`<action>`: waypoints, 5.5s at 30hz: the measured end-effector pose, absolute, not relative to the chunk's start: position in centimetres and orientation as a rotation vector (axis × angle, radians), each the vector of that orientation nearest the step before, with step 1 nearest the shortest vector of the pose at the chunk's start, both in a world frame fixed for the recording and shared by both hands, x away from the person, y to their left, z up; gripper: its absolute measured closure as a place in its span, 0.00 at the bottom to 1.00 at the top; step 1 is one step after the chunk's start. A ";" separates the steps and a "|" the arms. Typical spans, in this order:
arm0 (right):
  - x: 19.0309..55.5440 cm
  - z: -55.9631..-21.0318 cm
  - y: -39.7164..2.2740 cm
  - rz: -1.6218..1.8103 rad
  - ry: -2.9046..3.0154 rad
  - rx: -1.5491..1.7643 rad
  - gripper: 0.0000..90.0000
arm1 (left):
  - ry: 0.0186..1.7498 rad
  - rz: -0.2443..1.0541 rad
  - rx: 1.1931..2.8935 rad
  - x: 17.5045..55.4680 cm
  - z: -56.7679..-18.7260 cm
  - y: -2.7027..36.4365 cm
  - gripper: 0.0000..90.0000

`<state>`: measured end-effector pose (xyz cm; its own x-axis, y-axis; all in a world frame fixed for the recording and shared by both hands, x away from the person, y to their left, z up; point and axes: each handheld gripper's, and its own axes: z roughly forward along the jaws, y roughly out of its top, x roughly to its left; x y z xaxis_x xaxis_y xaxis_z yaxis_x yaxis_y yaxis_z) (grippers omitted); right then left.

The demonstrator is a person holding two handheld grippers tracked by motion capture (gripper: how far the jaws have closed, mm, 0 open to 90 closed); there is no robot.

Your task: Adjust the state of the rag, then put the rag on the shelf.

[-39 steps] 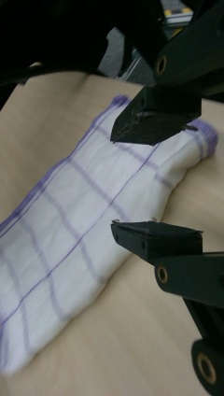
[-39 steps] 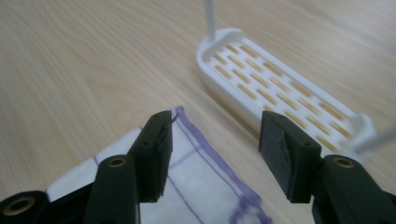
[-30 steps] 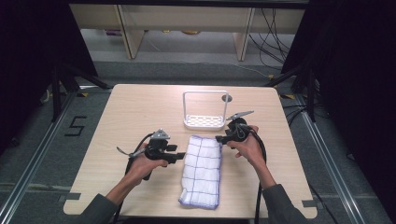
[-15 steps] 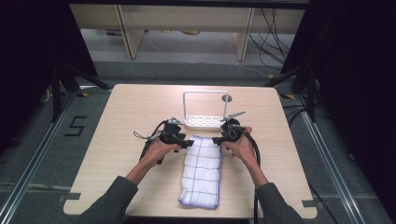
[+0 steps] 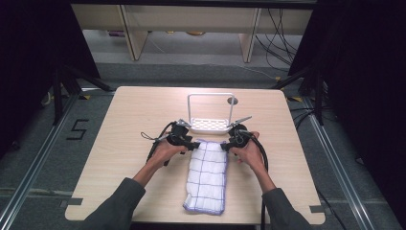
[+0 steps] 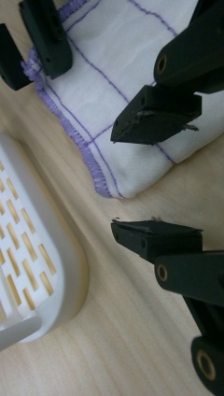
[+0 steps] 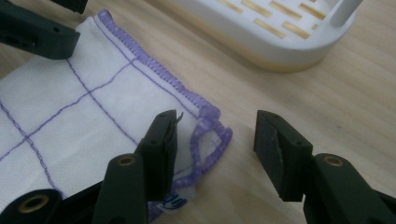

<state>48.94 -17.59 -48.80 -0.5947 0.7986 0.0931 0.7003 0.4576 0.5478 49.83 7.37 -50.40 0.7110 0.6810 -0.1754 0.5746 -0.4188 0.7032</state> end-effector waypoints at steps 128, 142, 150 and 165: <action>53.9 -23.6 -18.5 1.441 2.108 1.023 0.97 | 0.788 0.480 1.778 54.0 -23.5 9.1 0.97; 58.1 -25.3 -18.0 1.388 2.049 1.092 0.97 | 0.868 0.488 1.724 58.9 -26.6 8.3 0.96; 60.3 -27.7 -17.6 1.343 2.051 1.149 0.97 | 0.924 0.466 1.706 61.0 -29.1 8.2 0.96; 62.4 -32.4 -17.5 1.264 2.145 1.230 0.96 | 0.990 0.422 1.769 62.1 -34.1 8.2 0.96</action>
